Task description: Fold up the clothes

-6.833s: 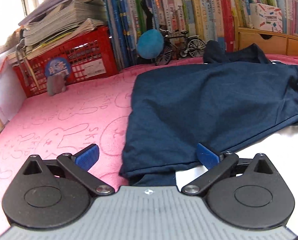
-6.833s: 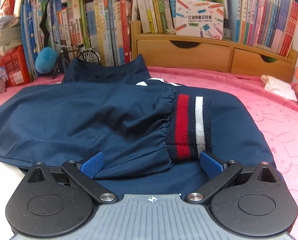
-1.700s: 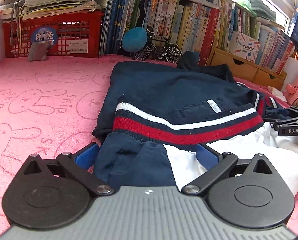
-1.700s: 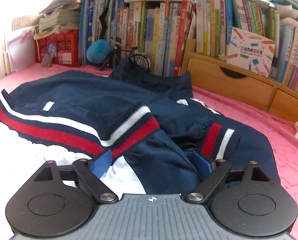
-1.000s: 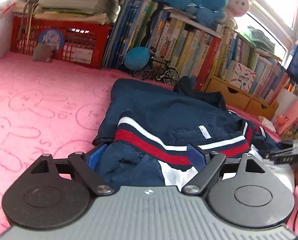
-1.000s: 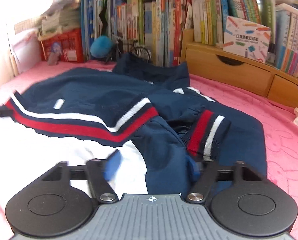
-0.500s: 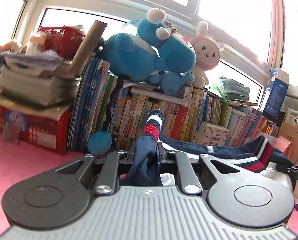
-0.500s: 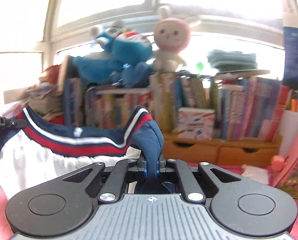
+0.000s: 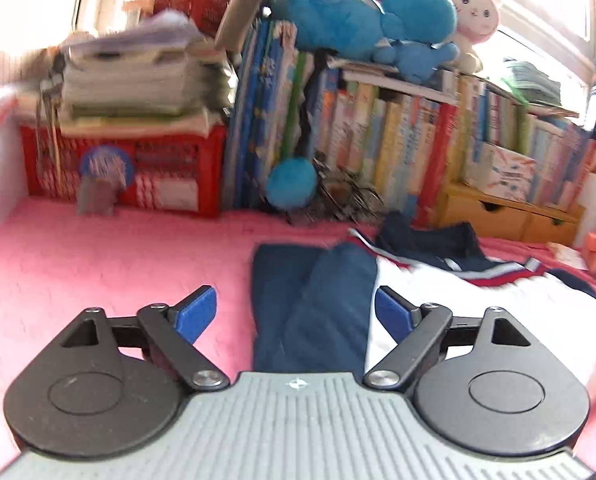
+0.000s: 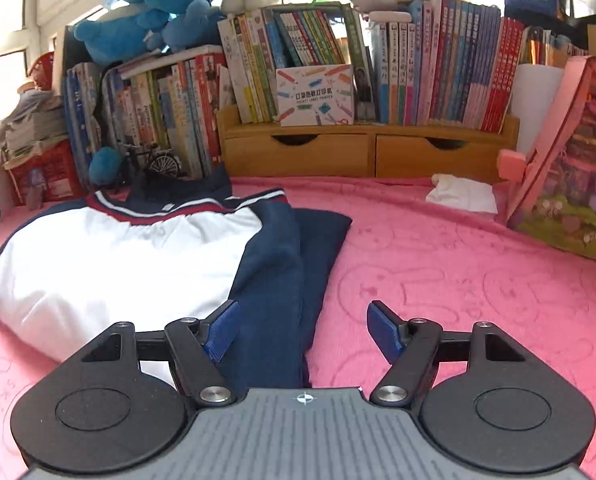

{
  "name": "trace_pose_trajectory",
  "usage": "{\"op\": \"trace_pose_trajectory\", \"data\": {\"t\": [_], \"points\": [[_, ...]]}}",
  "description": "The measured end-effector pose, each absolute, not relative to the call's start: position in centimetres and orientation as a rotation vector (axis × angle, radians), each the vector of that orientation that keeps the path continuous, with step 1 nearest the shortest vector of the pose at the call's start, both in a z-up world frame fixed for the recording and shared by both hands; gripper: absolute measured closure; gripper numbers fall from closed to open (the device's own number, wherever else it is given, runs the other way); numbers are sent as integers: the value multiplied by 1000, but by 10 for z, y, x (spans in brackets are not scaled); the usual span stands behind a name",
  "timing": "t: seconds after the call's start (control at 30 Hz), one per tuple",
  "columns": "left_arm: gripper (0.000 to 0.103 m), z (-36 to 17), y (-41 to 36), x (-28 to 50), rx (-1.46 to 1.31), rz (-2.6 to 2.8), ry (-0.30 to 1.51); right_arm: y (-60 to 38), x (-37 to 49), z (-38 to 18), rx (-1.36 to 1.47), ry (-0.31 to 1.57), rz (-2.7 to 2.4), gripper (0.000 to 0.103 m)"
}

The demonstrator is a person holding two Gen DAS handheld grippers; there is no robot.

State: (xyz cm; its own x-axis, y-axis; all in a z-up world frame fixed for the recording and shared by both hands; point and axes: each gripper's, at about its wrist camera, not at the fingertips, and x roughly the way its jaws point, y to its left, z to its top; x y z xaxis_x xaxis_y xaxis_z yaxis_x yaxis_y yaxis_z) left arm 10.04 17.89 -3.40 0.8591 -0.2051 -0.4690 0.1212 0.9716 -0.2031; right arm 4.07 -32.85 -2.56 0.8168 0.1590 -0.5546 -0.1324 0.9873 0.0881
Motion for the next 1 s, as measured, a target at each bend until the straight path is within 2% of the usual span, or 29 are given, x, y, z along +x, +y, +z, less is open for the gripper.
{"op": "trace_pose_trajectory", "data": {"t": [0.07, 0.13, 0.17, 0.2, 0.23, 0.27, 0.3, 0.33, 0.4, 0.47, 0.57, 0.63, 0.67, 0.7, 0.77, 0.8, 0.93, 1.0], "points": [[4, -44, 182, 100, -236, -193, 545, -321, 31, -32, 70, 605, 197, 26], [4, -54, 183, 104, -302, -202, 580, -314, 29, -37, 123, 618, 225, 25], [12, -59, 182, 105, -308, -193, 595, -311, 30, -40, 147, 626, 231, 26], [47, -63, 179, 106, -301, -172, 609, -308, 32, -43, 168, 636, 225, 28], [65, -67, 177, 107, -279, -145, 627, -304, 35, -46, 182, 647, 207, 33], [79, -69, 175, 107, -245, -113, 647, -301, 37, -49, 189, 657, 186, 50], [89, -71, 176, 103, -211, -92, 654, -298, 38, -50, 182, 665, 158, 74], [90, -71, 178, 97, -176, -78, 650, -297, 37, -51, 157, 666, 125, 79], [91, -73, 182, 87, -84, -15, 649, -297, 35, -52, 92, 658, 64, 82], [103, -79, 187, 77, 52, 125, 658, -297, 33, -56, -47, 648, -23, 82], [101, -83, 197, 58, 183, 222, 636, -287, 24, -60, -310, 613, -180, 85], [96, -70, 191, 39, 181, 125, 560, -280, 7, -53, -357, 547, -103, 84], [86, -64, 182, 32, 213, 80, 523, -274, -1, -50, -379, 516, -47, 80], [77, -58, 168, 27, 270, 38, 490, -262, -7, -47, -415, 489, 23, 70], [71, -48, 140, 25, 316, -70, 444, -230, -13, -43, -500, 450, 153, 55], [71, -44, 127, 26, 307, -135, 433, -214, -14, -41, -513, 442, 210, 53], [64, -34, 79, 41, 137, -297, 407, -161, -8, -31, -419, 423, 363, 53], [54, -40, 56, 57, 93, -299, 405, -146, 8, -30, -285, 443, 377, 56]]}}
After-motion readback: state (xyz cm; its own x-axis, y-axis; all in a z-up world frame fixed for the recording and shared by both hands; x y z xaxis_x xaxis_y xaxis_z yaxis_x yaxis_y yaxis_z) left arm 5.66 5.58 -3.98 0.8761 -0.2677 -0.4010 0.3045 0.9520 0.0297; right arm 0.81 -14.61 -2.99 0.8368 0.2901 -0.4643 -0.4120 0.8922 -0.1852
